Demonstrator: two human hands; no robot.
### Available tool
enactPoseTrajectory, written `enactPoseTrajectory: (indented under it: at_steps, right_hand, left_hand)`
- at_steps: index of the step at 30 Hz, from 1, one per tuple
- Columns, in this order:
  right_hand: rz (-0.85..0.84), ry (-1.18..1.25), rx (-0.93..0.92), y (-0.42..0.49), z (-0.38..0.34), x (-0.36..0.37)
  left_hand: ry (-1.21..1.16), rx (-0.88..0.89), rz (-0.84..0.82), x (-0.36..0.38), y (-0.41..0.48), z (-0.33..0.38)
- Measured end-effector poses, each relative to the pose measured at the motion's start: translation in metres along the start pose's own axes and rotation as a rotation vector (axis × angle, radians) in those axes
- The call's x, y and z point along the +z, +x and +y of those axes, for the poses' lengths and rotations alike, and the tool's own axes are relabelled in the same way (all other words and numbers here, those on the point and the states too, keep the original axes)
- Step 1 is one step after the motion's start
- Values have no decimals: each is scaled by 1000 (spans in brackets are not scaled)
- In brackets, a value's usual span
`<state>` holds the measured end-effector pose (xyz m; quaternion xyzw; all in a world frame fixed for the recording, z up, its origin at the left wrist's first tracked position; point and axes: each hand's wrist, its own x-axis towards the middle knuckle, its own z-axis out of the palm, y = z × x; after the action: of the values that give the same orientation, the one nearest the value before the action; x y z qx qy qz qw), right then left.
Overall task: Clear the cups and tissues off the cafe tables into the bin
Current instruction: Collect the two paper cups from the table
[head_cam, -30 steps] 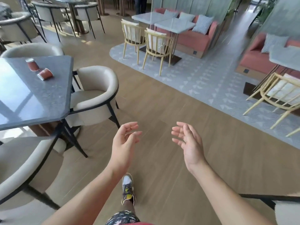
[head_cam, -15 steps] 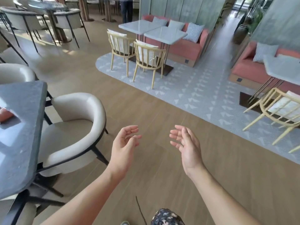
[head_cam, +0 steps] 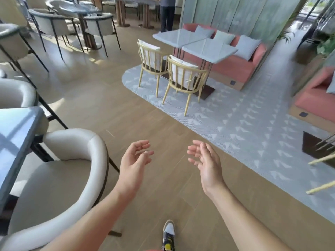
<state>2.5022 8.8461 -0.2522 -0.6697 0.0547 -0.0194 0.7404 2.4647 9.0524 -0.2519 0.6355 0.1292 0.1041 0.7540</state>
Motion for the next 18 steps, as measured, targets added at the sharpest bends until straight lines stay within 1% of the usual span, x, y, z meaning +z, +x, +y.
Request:
enactPoseTrajectory:
  at_steps: [4,9,13,18]
  right_hand:
    - [-119,-26,-3,97,-16,28]
    - [-270,-65,26,186,-18,82]
    - [-379,-81,56,255,-8,145]
    - [-507,-90,70,335,6,248]
  left_hand:
    - [-19,22,92,19,74,14]
    - [-41,20,233,13,152,19]
    - [-32,33,353,-12,219,20]
    - [-72,56,466,-61,320,18]
